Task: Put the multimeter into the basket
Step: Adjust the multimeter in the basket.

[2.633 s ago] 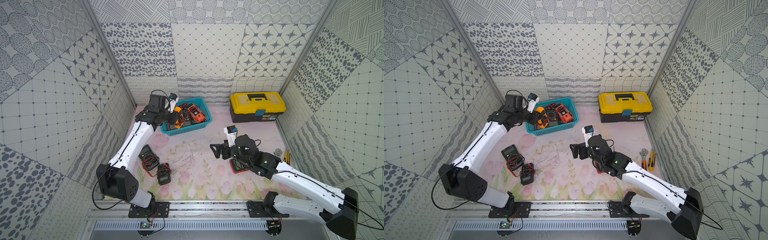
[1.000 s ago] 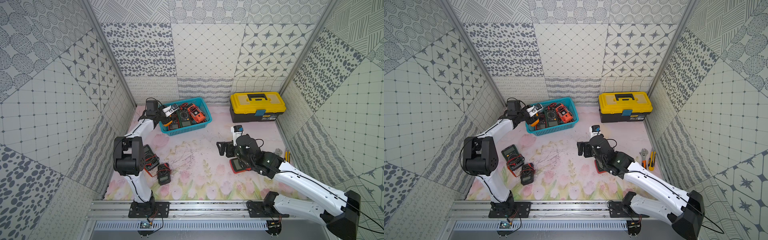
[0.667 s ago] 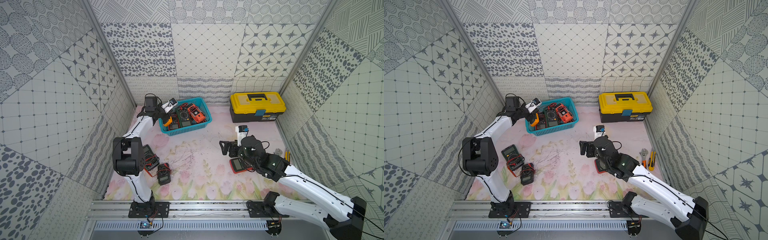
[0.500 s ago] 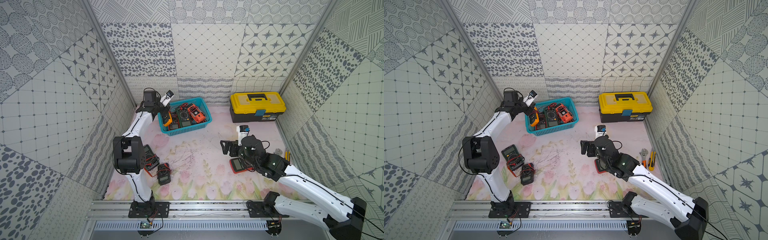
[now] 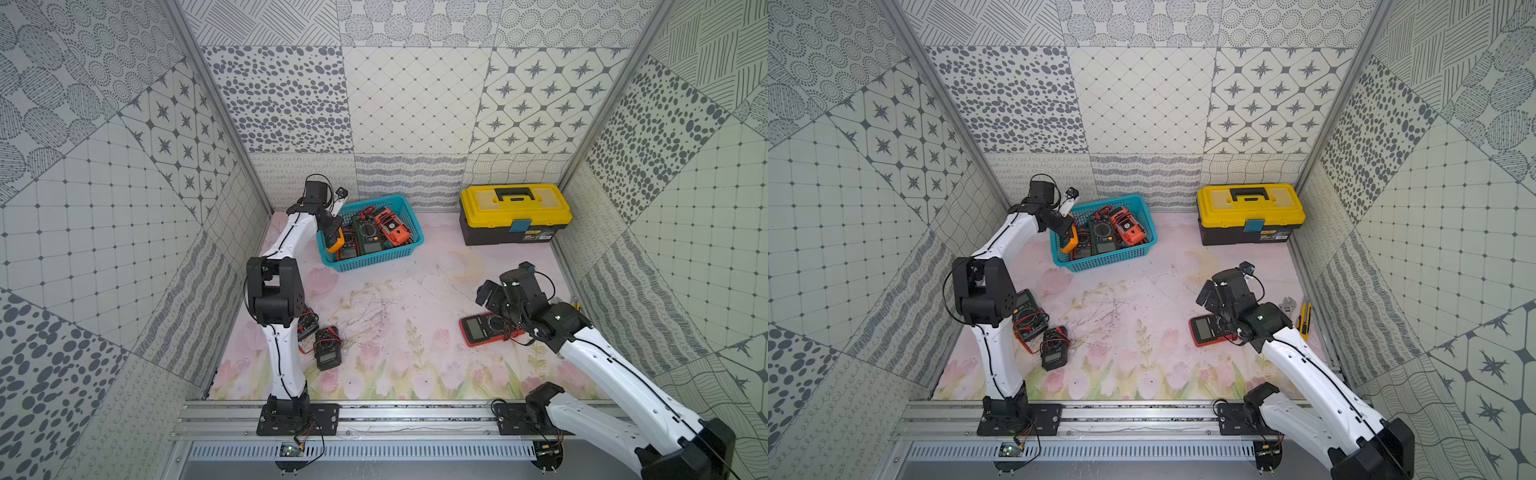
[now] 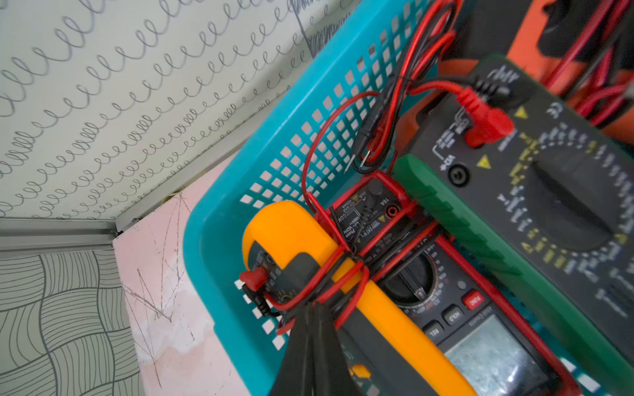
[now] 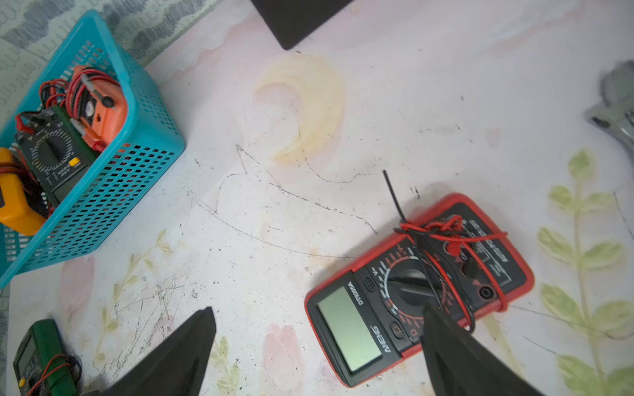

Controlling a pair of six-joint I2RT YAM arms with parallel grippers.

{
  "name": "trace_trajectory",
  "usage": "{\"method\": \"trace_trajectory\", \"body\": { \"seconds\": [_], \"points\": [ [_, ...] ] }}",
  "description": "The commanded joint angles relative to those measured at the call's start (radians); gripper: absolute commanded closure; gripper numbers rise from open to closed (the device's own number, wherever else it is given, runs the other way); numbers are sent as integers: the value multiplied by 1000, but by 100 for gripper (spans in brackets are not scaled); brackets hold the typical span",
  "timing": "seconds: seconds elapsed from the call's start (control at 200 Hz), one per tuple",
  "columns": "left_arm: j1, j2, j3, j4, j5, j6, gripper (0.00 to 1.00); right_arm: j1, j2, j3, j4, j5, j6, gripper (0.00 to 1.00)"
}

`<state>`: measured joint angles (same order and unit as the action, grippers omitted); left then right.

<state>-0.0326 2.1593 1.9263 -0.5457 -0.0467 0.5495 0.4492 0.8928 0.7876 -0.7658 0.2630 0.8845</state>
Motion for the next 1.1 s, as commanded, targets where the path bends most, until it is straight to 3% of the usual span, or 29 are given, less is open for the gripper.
{"method": "trace_trajectory", "body": {
  "seconds": [0.0, 0.19, 0.385, 0.735, 1.096],
  "points": [
    [-65, 74, 35, -176, -191, 86, 100, -79, -101, -59, -98, -62, 70, 2],
    [-120, 140, 65, -188, -251, 160, 100, -234, -233, -146, -207, -144, 78, 1],
    [-116, 136, 65, -215, -263, 148, 100, -315, -285, -218, -208, -252, 97, 1],
    [-109, 73, 111, -238, -313, 127, 100, -356, -278, -344, -28, -378, 105, 2],
    [-123, -58, 163, -243, -295, 11, 99, -367, -167, -339, 40, -332, 31, 2]
  ]
}}
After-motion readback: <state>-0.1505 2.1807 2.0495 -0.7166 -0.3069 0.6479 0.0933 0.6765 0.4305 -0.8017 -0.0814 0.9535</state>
